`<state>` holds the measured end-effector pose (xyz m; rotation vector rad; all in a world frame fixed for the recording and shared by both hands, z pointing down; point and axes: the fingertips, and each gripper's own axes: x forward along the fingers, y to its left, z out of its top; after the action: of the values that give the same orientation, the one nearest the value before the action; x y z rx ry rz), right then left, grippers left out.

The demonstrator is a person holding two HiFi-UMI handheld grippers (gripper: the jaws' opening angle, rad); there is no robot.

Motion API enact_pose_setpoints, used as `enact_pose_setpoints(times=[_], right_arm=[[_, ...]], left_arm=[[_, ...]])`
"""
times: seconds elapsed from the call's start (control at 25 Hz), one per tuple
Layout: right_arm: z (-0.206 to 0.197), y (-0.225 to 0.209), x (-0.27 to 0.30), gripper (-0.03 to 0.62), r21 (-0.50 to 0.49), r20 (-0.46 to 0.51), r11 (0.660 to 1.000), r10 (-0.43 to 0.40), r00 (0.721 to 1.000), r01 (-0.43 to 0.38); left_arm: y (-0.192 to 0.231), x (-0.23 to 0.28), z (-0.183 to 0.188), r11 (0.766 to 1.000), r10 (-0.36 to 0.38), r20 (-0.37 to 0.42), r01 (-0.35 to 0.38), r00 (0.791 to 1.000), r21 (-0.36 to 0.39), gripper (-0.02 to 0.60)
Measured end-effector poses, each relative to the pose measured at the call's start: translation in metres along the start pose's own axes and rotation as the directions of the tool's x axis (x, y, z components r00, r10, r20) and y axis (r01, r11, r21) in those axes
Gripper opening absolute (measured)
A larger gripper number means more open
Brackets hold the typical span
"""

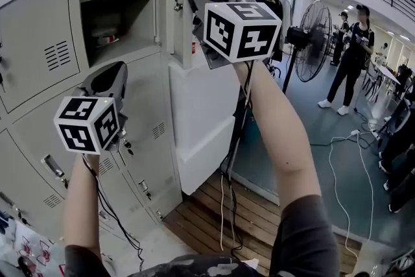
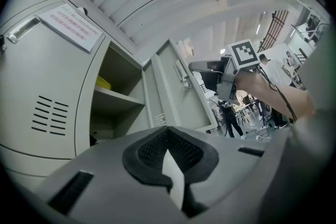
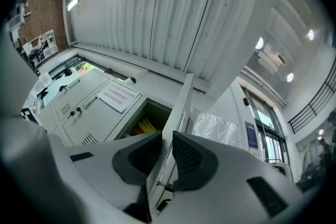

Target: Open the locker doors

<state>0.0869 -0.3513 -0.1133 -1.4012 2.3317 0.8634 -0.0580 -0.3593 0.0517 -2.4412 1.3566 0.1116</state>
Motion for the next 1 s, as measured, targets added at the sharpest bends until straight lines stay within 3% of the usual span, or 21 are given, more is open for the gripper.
enact_pose_setpoints(times=[0.44, 1.0], right_arm=[[-0.020, -0.066, -0.018, 0.058, 0.013, 0.019, 0.998, -0.062, 0.998, 0.061], [-0.041, -0.105, -0.022, 0.051, 0.037, 0.040, 0.999, -0.029, 0.999, 0.028]], left_arm=[[-0.029, 0.043, -0.006, 1.000, -0.028, -0.006, 0.028, 1.000, -0.002, 0.008], [-0.041, 0.081, -0.016, 1.000, 0.008, -0.006, -0.008, 1.000, -0.013, 0.008]])
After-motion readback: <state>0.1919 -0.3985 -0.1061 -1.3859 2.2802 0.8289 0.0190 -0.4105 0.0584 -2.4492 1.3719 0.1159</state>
